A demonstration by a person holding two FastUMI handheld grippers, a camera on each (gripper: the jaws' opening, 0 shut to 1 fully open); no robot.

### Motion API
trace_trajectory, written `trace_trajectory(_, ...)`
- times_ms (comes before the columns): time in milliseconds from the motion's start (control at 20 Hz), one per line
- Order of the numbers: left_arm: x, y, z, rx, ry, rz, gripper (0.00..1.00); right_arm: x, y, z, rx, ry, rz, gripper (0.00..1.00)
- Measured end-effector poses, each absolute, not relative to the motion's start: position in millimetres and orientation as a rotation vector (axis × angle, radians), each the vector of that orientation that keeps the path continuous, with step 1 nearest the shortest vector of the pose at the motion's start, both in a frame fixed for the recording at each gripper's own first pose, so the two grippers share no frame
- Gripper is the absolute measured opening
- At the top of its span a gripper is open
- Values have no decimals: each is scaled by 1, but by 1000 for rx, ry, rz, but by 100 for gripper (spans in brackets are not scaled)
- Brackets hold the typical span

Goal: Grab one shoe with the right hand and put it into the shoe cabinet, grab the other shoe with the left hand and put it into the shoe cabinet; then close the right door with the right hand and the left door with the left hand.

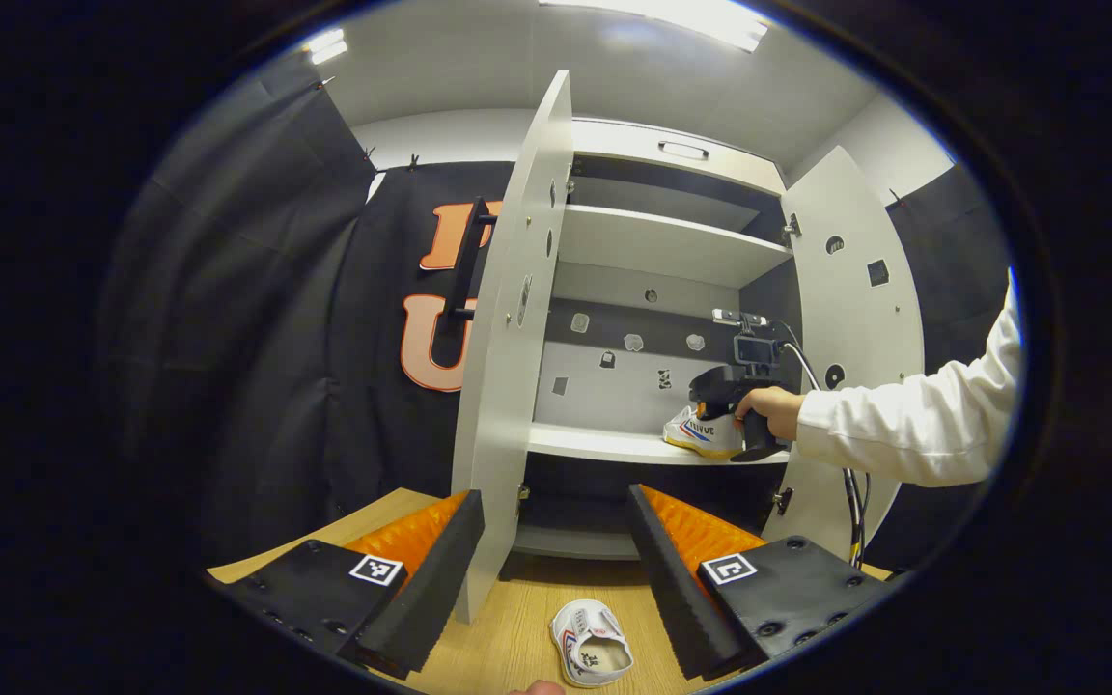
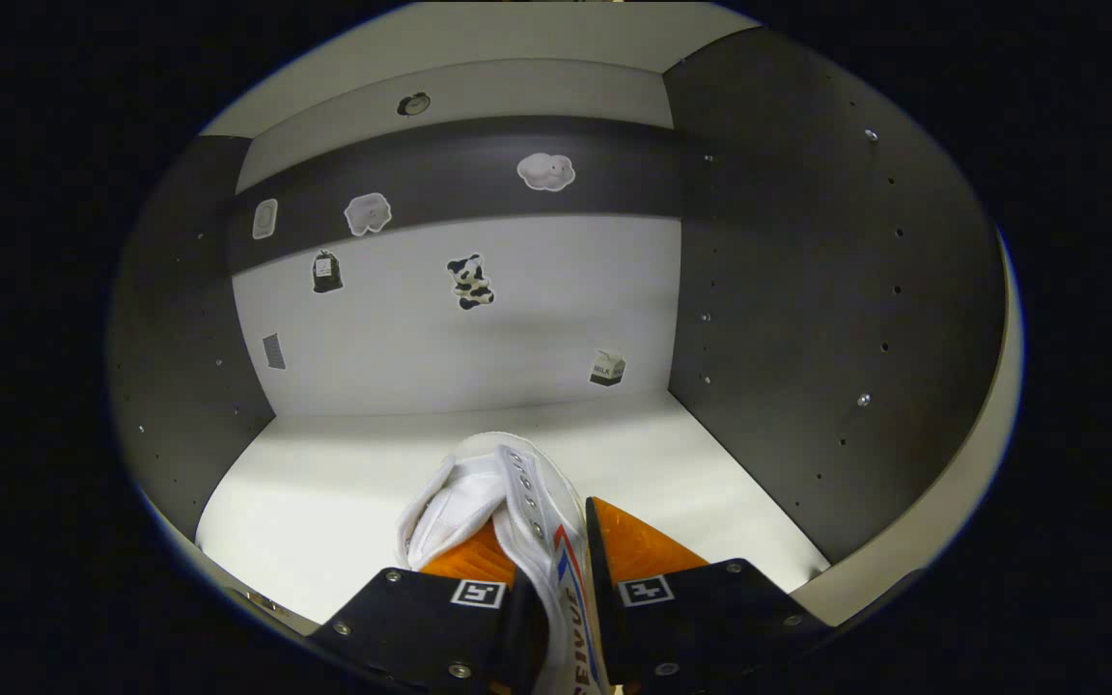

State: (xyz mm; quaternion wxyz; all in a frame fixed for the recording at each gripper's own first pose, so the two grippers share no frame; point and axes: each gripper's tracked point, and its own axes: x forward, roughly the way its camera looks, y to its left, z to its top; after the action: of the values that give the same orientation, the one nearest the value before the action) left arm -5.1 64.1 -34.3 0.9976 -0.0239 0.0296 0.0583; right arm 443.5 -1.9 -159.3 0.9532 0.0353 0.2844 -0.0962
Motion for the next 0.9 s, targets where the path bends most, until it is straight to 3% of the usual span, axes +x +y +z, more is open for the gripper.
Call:
trace_trajectory(50,-6,63,-34,-46,60,117,96,439,-3,-155,66,574,-187,43)
trace_trajectory(100,-7,62,-34,-42,58,116,96,434,-6,-151,54,569,-187,44)
trace_trajectory(250,-8,56,-32,-34,49,103,96,421,-12,-135,38,532,-167,80)
trace_trajectory(350,-8,50,-35,-44,53,89,96,411,-13,-115,54,489,-149,92)
trace_trajectory(900,-9,22,-28,-41,43,19,96,298,8,10,25,193,-23,92)
